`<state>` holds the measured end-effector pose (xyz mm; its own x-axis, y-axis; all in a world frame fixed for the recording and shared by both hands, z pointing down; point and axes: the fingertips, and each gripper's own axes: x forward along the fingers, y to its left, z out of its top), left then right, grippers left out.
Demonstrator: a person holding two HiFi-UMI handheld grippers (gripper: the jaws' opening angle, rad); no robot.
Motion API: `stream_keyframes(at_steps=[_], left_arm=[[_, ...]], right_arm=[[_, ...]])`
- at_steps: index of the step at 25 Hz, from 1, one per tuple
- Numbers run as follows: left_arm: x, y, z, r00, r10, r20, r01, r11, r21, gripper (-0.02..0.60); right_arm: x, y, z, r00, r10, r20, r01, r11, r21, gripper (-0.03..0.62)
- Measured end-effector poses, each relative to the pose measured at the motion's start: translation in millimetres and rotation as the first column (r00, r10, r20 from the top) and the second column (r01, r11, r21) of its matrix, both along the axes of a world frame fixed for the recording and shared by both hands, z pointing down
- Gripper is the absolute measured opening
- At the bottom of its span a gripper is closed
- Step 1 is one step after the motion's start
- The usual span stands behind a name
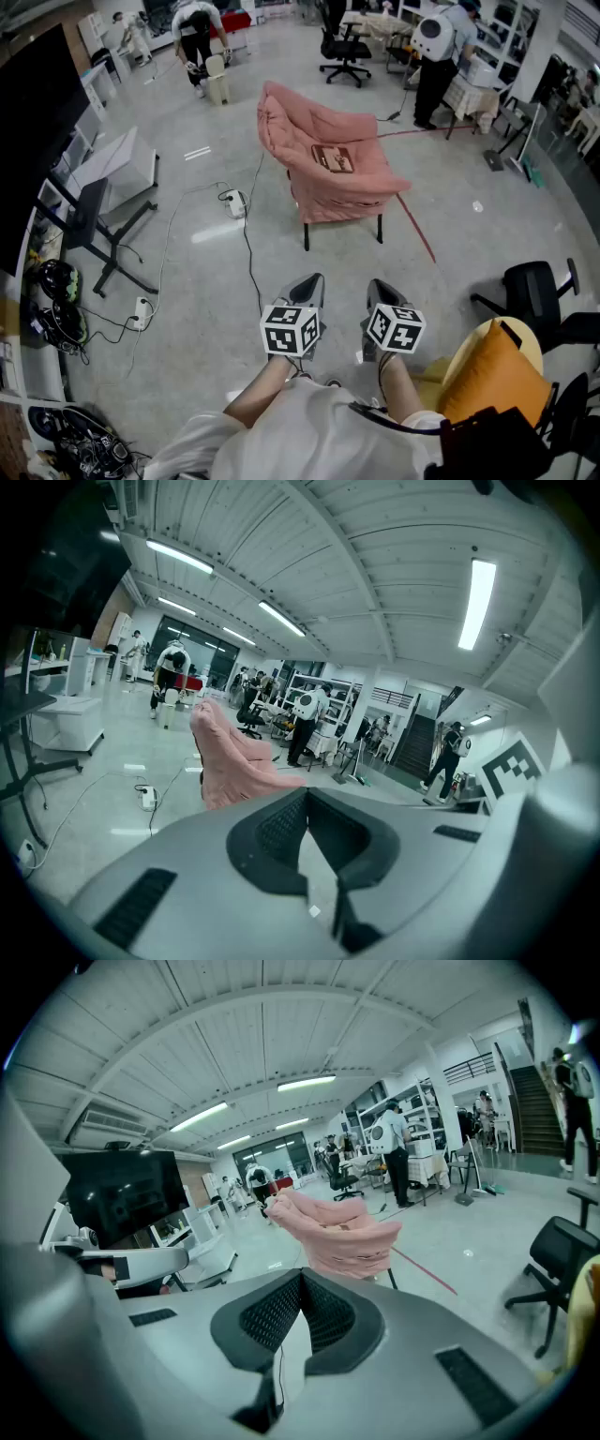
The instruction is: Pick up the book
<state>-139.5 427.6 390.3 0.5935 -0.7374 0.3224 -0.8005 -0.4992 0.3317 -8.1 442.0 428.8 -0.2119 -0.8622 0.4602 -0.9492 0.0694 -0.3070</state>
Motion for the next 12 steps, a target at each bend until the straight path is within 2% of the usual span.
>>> stream_keyframes(at_steps=[12], left_arm=[[-13.4, -8.6, -0.3, 1.000, 0.004, 0.018, -0.004, 1.000, 0.008, 0.008]], right_arm=[[-6.3, -9.3, -0.5, 1.000, 0.020, 0.007, -0.020, 1.000, 0.010, 0.029]])
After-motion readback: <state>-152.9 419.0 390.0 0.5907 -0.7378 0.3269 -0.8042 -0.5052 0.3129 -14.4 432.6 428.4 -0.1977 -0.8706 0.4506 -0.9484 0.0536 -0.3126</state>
